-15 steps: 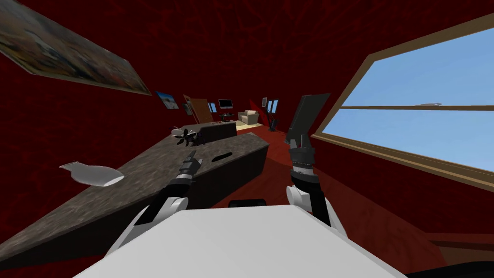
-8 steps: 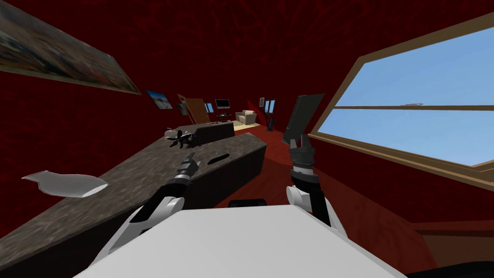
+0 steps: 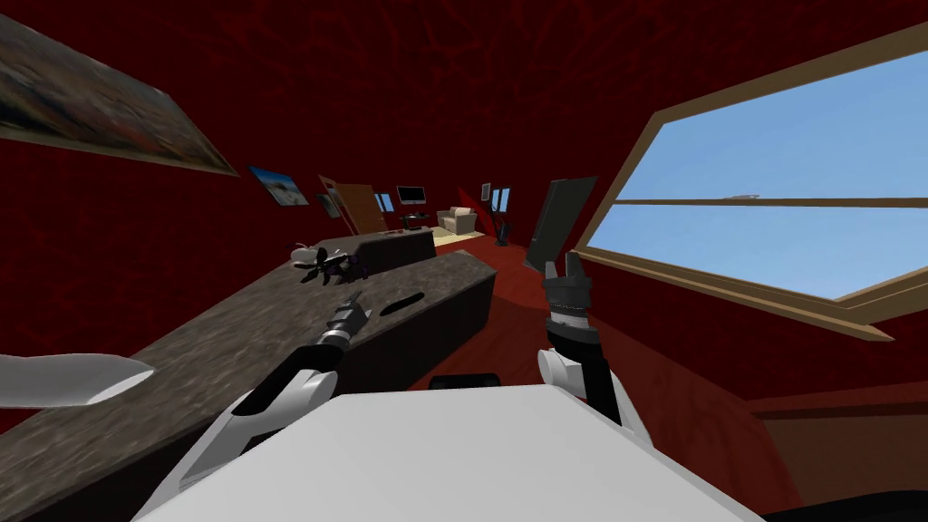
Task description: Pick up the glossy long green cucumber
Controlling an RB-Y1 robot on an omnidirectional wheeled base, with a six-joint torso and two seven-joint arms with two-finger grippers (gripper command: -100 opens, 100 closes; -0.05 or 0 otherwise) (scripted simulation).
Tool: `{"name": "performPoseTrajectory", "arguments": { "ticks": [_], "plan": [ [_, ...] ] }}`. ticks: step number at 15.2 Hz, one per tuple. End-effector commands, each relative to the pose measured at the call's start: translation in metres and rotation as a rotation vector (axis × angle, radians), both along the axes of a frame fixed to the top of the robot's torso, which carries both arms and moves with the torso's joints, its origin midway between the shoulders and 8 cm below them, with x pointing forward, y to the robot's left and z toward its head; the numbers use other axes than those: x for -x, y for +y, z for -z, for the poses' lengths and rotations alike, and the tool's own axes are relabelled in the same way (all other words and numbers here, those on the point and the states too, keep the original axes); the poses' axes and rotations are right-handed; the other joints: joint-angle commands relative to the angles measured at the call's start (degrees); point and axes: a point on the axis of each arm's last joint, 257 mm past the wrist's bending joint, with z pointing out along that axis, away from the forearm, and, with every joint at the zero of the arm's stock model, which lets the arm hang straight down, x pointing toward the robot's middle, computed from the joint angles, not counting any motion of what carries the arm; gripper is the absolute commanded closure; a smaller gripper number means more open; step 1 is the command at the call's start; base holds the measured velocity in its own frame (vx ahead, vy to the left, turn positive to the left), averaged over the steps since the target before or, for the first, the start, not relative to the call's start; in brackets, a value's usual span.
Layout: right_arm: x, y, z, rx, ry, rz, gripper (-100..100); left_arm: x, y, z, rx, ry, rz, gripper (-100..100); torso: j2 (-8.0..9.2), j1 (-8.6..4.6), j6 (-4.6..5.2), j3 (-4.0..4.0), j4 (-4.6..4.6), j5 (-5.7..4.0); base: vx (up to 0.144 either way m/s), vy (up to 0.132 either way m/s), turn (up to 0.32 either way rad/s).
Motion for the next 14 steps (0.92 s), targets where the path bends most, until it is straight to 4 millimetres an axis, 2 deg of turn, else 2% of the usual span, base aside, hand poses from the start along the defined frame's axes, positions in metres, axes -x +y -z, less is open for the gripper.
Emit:
{"name": "performPoseTrajectory", "arguments": {
  "ticks": [1, 4, 5, 7, 8, 10, 11, 13, 14],
  "plan": [
    [0.000, 0.000, 0.000, 0.000, 0.000, 0.000, 0, 0.003, 0.012, 0.006, 0.021, 0.033, -0.026, -100, 0.00, 0.00, 0.00, 0.00, 0.00, 0.00, 0.049, -0.018, -0.132],
    [0.000, 0.000, 0.000, 0.000, 0.000, 0.000, 0, 0.005, 0.013, 0.015, 0.029, 0.069, -0.033, -100, -0.01, -0.01, 0.00, -0.01, 0.00, 0.00, 0.038, -0.016, -0.050],
    [0.000, 0.000, 0.000, 0.000, 0.000, 0.000, 0, 0.009, 0.022, 0.018, 0.047, 0.090, -0.056, -100, 0.03, 0.00, -0.01, 0.02, 0.00, 0.00, 0.037, -0.017, -0.098],
    [0.000, 0.000, 0.000, 0.000, 0.000, 0.000, 0, 0.011, 0.023, 0.025, 0.053, 0.117, -0.062, -100, 0.00, -0.01, 0.01, 0.00, 0.00, 0.00, 0.042, -0.015, -0.085],
    [0.000, 0.000, 0.000, 0.000, 0.000, 0.000, 0, 0.015, 0.032, 0.026, 0.070, 0.130, -0.084, -100, 0.01, 0.00, 0.00, 0.01, 0.00, 0.00, 0.055, -0.024, -0.129],
    [0.000, 0.000, 0.000, 0.000, 0.000, 0.000, 0, 0.018, 0.034, 0.035, 0.078, 0.164, -0.092, -100, -0.05, -0.03, 0.01, -0.03, -0.01, -0.01, 0.052, -0.018, -0.081],
    [0.000, 0.000, 0.000, 0.000, 0.000, 0.000, 0, 0.022, 0.042, 0.035, 0.096, 0.174, -0.115, -100, -0.03, -0.01, -0.01, -0.02, -0.01, 0.00, 0.051, -0.019, -0.102],
    [0.000, 0.000, 0.000, 0.000, 0.000, 0.000, 0, 0.025, 0.043, 0.044, 0.105, 0.210, -0.124, -100, -0.04, -0.04, 0.01, -0.02, -0.01, -0.01, 0.046, -0.020, -0.087],
    [0.000, 0.000, 0.000, 0.000, 0.000, 0.000, 0, 0.030, 0.052, 0.044, 0.124, 0.217, -0.147, -100, -0.01, -0.02, 0.00, -0.01, 0.00, -0.01, 0.049, -0.015, -0.102]
  ]
}}
